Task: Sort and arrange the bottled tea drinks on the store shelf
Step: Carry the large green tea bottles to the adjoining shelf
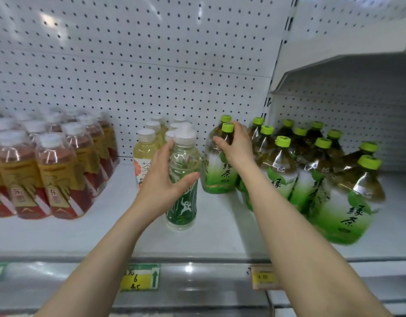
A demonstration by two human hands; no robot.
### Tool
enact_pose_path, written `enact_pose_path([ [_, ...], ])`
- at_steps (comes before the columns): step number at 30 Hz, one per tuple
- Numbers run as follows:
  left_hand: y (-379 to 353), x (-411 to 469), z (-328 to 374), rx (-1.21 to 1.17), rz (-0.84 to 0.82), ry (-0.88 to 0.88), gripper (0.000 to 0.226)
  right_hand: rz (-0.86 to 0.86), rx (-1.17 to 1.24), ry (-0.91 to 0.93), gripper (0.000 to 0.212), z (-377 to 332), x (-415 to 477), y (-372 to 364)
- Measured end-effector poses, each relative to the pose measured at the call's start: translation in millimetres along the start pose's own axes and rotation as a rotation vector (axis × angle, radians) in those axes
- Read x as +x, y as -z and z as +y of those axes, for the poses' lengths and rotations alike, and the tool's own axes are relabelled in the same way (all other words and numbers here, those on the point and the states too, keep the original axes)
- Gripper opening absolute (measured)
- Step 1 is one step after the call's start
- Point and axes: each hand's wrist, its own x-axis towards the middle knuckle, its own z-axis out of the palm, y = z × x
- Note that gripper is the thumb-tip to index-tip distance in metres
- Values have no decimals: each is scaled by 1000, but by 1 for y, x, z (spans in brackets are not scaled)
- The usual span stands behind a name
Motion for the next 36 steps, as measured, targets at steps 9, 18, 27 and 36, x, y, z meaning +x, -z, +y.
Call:
enact_pose_path([
  [9,-3,-1,1,-1,17,-1,89,408,-393,-103,97,50,-81,61],
  [18,-3,0,-3,3,23,-23,88,208,-263,-1,108,48,-97,37],
  [27,-4,2,-7,5,34,-44,88,135,-175,55,111,24,-89,5],
  [36,-5,2,-10,6,25,-30,103,726,-510,-259,90,77,-118,137],
])
